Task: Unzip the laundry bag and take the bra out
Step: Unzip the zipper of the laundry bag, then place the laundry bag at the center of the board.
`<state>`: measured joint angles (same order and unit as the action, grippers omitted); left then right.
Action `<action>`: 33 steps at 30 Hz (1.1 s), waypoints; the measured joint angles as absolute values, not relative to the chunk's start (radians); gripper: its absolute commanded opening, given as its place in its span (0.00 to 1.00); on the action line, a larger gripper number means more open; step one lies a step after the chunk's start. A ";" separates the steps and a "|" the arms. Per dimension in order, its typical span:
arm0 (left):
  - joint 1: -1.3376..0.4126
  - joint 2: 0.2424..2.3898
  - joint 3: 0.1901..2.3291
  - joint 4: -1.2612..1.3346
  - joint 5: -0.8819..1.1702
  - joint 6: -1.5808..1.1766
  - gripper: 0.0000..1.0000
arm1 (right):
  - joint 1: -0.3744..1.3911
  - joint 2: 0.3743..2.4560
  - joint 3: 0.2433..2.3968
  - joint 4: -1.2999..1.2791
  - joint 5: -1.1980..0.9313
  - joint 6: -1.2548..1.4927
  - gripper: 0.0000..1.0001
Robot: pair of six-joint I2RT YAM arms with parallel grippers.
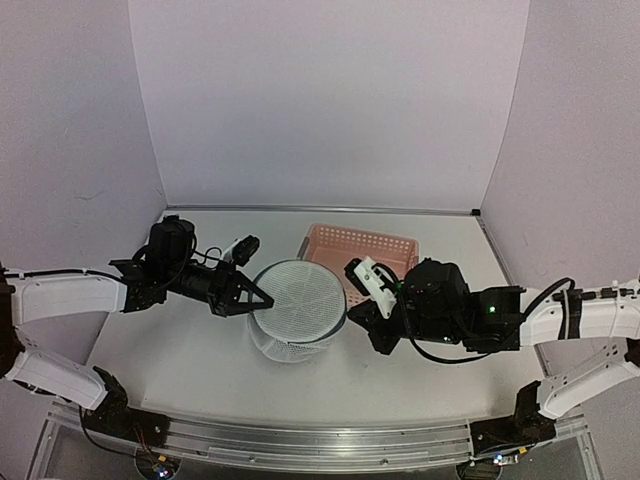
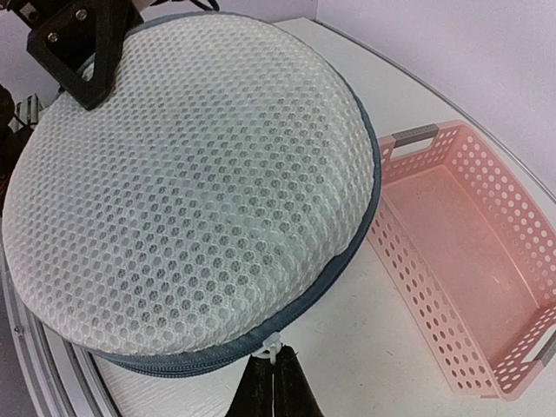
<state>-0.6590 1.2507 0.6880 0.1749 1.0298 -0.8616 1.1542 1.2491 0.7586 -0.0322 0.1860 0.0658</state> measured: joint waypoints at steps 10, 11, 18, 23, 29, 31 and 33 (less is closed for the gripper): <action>-0.661 1.442 0.866 -0.084 0.984 -0.644 0.09 | 1.150 1.188 0.736 -0.115 0.115 0.093 0.00; -0.660 1.462 0.879 -0.101 0.979 -0.627 0.10 | 1.150 1.185 0.729 -0.117 0.112 0.101 0.00; -0.661 1.577 0.949 -0.184 0.964 -0.546 0.22 | 1.150 1.184 0.672 -0.123 0.108 0.165 0.00; -0.658 1.632 0.999 -0.251 0.928 -0.495 0.40 | 1.154 1.194 0.646 -0.123 0.130 0.234 0.00; -0.642 1.649 1.058 -0.325 0.838 -0.468 0.56 | 1.159 1.238 0.642 -0.117 0.175 0.330 0.00; -0.635 1.650 1.079 -0.353 0.795 -0.469 0.60 | 1.162 1.261 0.642 -0.117 0.185 0.358 0.00; -0.627 1.647 1.093 -0.377 0.747 -0.472 0.64 | 1.168 1.284 0.644 -0.117 0.197 0.389 0.00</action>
